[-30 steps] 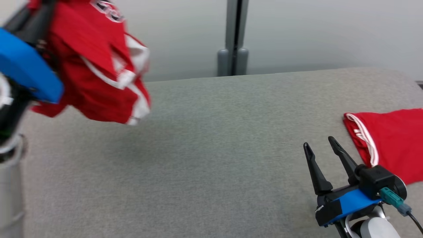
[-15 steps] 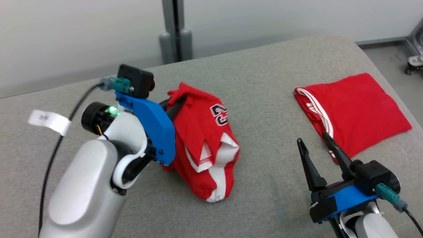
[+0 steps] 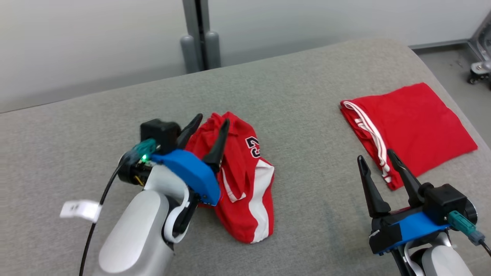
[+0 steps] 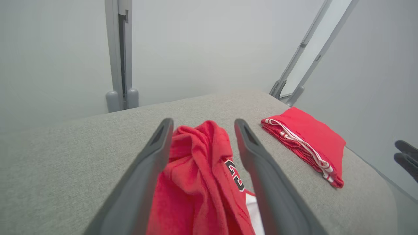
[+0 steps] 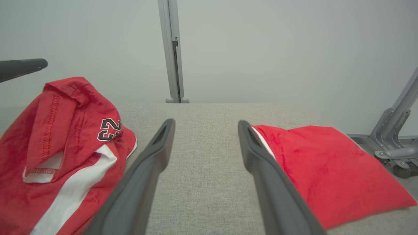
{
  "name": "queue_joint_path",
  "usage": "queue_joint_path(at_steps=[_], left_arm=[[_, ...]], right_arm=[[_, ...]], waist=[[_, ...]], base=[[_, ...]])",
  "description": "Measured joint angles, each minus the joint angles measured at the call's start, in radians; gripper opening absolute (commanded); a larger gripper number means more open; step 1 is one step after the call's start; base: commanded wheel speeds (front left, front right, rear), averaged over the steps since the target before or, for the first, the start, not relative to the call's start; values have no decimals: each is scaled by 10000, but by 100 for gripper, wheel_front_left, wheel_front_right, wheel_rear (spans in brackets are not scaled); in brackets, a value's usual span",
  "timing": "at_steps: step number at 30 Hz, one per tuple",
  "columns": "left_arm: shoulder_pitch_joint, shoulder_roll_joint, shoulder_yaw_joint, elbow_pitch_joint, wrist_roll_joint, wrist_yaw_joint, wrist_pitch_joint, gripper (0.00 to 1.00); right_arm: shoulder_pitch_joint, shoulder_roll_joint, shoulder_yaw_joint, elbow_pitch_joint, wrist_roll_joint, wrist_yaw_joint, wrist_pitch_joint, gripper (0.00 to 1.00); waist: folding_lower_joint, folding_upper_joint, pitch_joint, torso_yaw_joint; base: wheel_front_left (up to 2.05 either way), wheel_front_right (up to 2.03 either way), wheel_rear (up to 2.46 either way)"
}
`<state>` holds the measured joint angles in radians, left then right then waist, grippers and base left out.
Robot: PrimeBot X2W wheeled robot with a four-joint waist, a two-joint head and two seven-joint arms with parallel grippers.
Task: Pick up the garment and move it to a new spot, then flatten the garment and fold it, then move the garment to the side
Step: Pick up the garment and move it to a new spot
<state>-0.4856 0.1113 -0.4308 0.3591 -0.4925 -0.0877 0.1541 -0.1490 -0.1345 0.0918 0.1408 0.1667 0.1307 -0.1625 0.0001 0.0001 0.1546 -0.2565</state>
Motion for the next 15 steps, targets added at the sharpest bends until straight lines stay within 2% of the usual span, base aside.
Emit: queue_joint_path(at_steps=[8,15], left_arm=[[1718,230,1022,-719,-274,314,-2801,100],[3289,746,1639,-855,-23,663,-3979,100]], right_arm=[[425,12,-466,-276,-86,0,215,100],[910,-100,-608,-299,-61,0,485,100]], waist=[[0,0,-497,875],[-2,0,-986,1671]], base=[[0,0,0],[0,0,0]])
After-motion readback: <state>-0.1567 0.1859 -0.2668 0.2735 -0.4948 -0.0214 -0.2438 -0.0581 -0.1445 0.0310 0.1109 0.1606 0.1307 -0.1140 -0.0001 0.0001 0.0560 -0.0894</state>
